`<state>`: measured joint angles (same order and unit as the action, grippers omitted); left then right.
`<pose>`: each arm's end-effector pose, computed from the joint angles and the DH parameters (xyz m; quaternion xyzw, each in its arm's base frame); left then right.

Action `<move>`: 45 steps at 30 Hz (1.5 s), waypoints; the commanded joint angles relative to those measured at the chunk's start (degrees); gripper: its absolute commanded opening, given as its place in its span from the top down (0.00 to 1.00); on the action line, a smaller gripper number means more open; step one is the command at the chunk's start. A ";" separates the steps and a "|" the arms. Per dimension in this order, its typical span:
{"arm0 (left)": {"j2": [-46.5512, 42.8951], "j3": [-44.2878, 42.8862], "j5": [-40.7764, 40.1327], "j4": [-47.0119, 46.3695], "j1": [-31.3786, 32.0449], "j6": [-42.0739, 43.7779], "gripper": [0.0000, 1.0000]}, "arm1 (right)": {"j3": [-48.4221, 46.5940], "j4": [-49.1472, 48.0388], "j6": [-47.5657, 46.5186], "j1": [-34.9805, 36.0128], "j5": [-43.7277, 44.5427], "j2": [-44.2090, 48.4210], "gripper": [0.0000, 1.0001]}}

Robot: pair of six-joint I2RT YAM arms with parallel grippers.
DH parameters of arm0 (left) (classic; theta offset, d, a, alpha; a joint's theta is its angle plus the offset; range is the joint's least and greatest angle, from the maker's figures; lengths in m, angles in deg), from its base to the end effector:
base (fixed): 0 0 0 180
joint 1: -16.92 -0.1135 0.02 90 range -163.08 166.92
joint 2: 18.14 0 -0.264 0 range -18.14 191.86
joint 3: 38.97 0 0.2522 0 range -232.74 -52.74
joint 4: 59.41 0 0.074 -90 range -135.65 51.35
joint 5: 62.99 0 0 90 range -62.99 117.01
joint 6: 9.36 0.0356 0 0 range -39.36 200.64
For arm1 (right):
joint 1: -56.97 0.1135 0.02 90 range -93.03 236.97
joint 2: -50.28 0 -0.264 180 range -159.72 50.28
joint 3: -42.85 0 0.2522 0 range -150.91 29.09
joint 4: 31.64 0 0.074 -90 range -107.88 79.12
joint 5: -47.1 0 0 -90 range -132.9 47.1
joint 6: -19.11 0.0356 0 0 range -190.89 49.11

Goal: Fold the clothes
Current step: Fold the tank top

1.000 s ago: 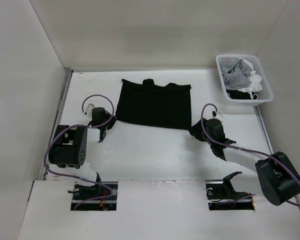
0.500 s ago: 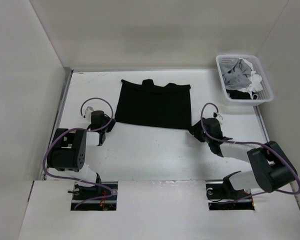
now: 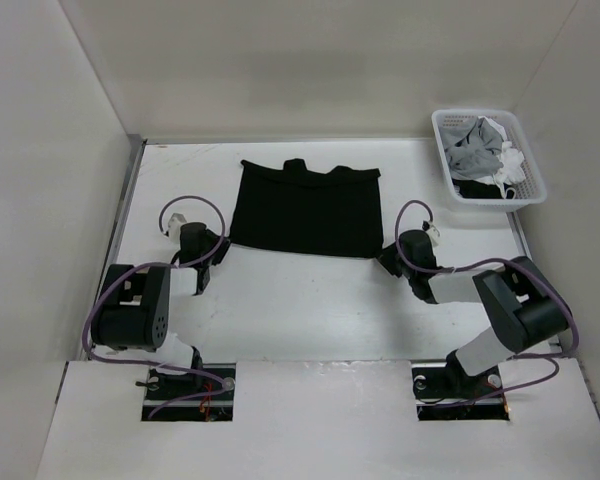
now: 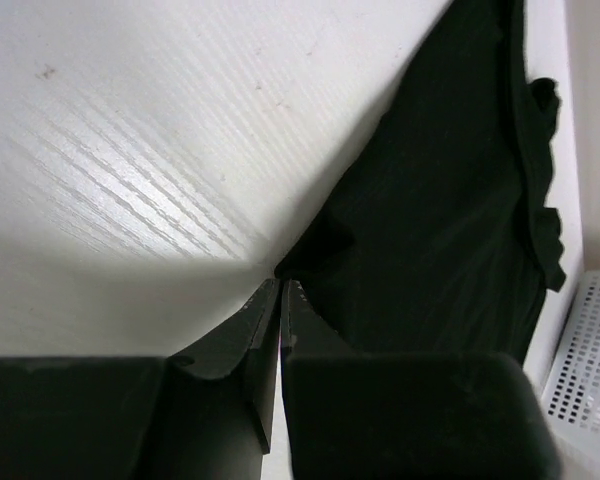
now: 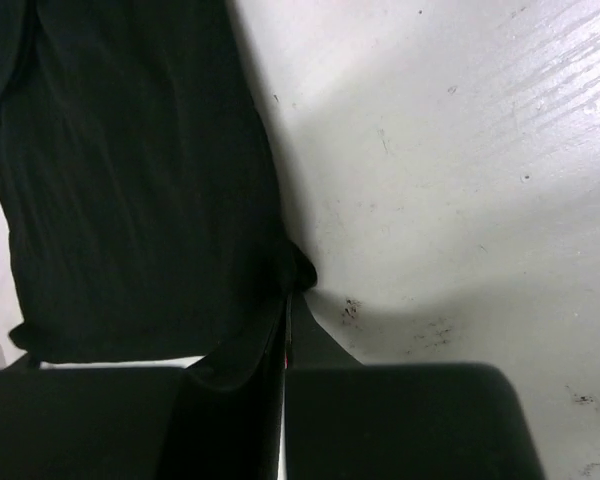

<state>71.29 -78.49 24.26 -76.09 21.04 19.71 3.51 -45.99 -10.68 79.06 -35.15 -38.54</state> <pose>0.2709 -0.0178 0.1245 -0.4284 0.7682 -0.2377 0.4121 0.2499 0.0963 0.1228 0.3186 0.8268 0.2573 0.3856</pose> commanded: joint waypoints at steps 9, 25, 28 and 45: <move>-36.39 -1.48 -0.69 14.58 0.32 2.21 1.00 | -0.95 18.57 -10.80 3.61 7.53 38.03 1.00; -61.93 -26.46 -1.30 46.70 2.78 9.07 1.00 | -31.99 52.65 -22.05 36.93 32.68 58.50 1.00; -57.72 -21.90 -1.65 44.86 2.51 9.42 1.00 | -30.06 49.75 -22.76 31.95 28.57 53.76 1.00; 1.69 -39.07 -5.87 22.69 1.72 10.21 1.00 | -41.72 20.73 -16.70 -9.12 -16.09 -2.65 1.00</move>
<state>70.89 -107.87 18.84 -46.27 23.32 28.56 -29.89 -16.75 -28.63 71.74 -45.18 -38.76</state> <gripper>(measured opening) 0.021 0.007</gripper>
